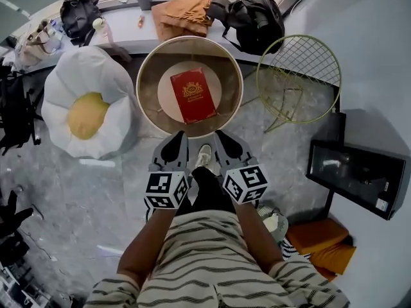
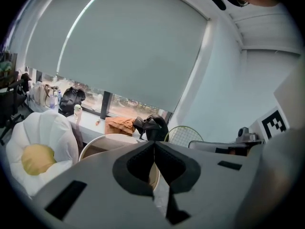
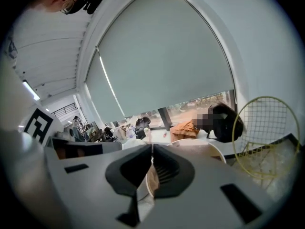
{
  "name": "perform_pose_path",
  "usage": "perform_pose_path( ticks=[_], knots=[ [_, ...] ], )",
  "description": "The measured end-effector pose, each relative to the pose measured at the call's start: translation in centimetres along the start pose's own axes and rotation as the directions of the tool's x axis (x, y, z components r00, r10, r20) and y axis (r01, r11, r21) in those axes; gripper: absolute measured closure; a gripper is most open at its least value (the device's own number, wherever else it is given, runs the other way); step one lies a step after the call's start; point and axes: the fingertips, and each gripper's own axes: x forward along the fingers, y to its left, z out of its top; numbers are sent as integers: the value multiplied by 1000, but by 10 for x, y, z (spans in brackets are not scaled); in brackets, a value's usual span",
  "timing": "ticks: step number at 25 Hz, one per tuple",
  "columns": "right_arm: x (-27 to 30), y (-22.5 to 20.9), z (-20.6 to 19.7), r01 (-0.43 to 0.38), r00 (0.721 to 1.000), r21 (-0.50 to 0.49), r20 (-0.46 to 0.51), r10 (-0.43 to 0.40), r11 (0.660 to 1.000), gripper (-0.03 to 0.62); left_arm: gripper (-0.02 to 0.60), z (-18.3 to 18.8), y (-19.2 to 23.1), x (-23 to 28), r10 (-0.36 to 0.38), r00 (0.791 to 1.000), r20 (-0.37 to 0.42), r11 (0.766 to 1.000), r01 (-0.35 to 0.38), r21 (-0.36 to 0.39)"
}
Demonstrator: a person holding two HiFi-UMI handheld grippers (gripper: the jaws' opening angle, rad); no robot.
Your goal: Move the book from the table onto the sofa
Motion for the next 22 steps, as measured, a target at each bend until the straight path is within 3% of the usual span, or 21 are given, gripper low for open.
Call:
perform_pose_path(
  ticks=[8,14,22],
  knots=[
    [54,-54,-44,31,996,68,-89,-25,997,580,575,-43,41,54,64,996,-62,994,-70,-90],
    [90,-76,-87,73,988,112,-145,-56,991,579,575,-96,72,84,51,989,-142,984,-73,-161],
    [138,-95,-123,92,980,155,-188,-62,984,525,538,-130,111,128,53,980,-191,967,-99,-236]
  ],
)
